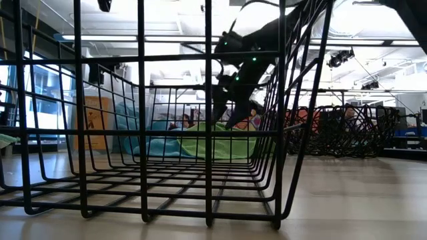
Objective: Sort microfiber towel by color & place in baskets
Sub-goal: Put the green microfiber towel into the round black wire basket
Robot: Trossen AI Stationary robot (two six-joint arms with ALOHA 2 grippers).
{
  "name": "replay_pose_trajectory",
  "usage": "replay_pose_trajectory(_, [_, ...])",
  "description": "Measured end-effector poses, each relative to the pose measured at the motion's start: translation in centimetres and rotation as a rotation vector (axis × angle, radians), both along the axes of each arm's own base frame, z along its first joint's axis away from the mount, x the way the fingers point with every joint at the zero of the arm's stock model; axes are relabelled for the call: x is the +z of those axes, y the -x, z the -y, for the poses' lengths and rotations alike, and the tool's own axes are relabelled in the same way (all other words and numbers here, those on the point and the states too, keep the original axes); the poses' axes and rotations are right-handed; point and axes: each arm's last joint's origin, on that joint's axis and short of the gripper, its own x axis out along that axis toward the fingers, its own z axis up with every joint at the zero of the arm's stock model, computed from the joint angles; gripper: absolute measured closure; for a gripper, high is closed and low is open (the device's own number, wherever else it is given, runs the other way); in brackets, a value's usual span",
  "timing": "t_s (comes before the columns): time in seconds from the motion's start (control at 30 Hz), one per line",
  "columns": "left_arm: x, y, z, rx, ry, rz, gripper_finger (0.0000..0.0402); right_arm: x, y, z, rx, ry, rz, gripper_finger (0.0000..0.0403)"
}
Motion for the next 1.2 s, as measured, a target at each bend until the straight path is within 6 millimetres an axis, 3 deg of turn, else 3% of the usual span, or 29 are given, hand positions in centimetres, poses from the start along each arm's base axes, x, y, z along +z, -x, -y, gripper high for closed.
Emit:
replay_pose_trajectory(0.23, [0.0,0.0,0.0,0.013,0.0,-0.001,0.0158,-1.6,-0.5,0.2,0.009,0.004,-0.067,0.0176])
replay_pose_trajectory(0.43, [0.0,0.0,-0.2,0.058,0.067,0.013,0.0158,-3.1,-0.2,0.1,0.018,-0.025,-0.123,0.0206])
replay_pose_trajectory(0.53, [0.0,0.0,-0.2,0.058,0.071,0.014,0.0158,-3.2,-0.1,-0.1,0.022,-0.034,-0.143,0.0251])
replay_pose_trajectory(0.67, [0.0,0.0,-0.2,0.058,0.071,0.014,0.0158,-3.1,0.0,-0.5,0.056,-0.027,-0.168,0.0372])
replay_pose_trajectory(0.7, [0.0,0.0,-0.2,0.058,0.071,0.014,0.0158,-2.9,0.0,-0.7,0.08,-0.018,-0.176,0.0386])
replay_pose_trajectory(0.9, [0.1,0.2,-0.2,0.057,0.08,0.024,0.0158,1.3,0.9,-2.2,0.146,0.04,-0.145,0.0398])
replay_pose_trajectory(1.2, [0.7,1.3,-0.2,0.054,0.084,0.077,0.0158,12.2,4.8,-5.1,0.18,0.209,0.099,0.0399])
